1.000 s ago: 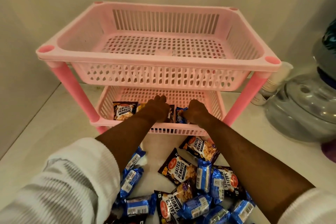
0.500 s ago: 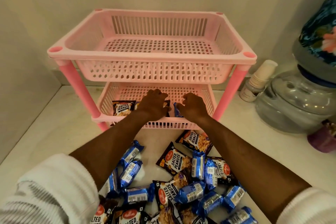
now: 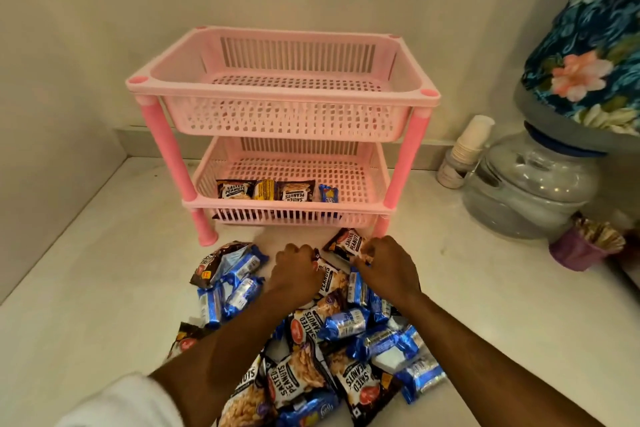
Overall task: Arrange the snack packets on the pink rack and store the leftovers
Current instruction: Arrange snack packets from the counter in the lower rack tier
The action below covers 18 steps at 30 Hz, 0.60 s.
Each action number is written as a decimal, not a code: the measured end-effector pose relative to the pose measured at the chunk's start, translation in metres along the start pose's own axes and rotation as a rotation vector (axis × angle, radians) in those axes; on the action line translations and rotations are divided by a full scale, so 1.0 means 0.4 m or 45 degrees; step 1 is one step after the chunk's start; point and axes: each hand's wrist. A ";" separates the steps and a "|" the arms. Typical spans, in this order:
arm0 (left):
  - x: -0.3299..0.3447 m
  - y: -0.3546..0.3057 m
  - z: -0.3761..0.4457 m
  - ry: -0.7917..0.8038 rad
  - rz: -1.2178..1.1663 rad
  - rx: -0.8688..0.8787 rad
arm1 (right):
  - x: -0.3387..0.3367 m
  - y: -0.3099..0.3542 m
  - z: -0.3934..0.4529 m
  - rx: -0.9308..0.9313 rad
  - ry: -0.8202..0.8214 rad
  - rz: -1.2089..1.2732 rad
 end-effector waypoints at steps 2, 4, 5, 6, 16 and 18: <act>0.024 0.004 0.000 0.114 0.000 -0.188 | 0.013 -0.017 -0.020 0.044 0.081 -0.108; 0.041 0.004 0.002 0.178 0.036 -0.281 | 0.030 -0.025 -0.037 0.070 0.163 -0.223; 0.047 0.003 0.003 0.188 0.062 -0.294 | 0.039 -0.029 -0.044 0.081 0.187 -0.263; 0.052 0.001 0.006 0.193 0.076 -0.300 | 0.047 -0.032 -0.048 0.080 0.188 -0.288; 0.054 -0.006 0.014 0.132 -0.435 -0.274 | 0.067 -0.016 -0.083 0.149 0.041 -0.055; 0.030 -0.006 0.009 0.107 -0.473 -0.183 | 0.059 -0.007 -0.084 0.158 0.015 0.015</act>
Point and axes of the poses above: each hand's wrist, its own z-axis towards the middle knuckle, its own x-axis out of the palm, y = z × x, and after that the axes turned 4 degrees about z, right-handed
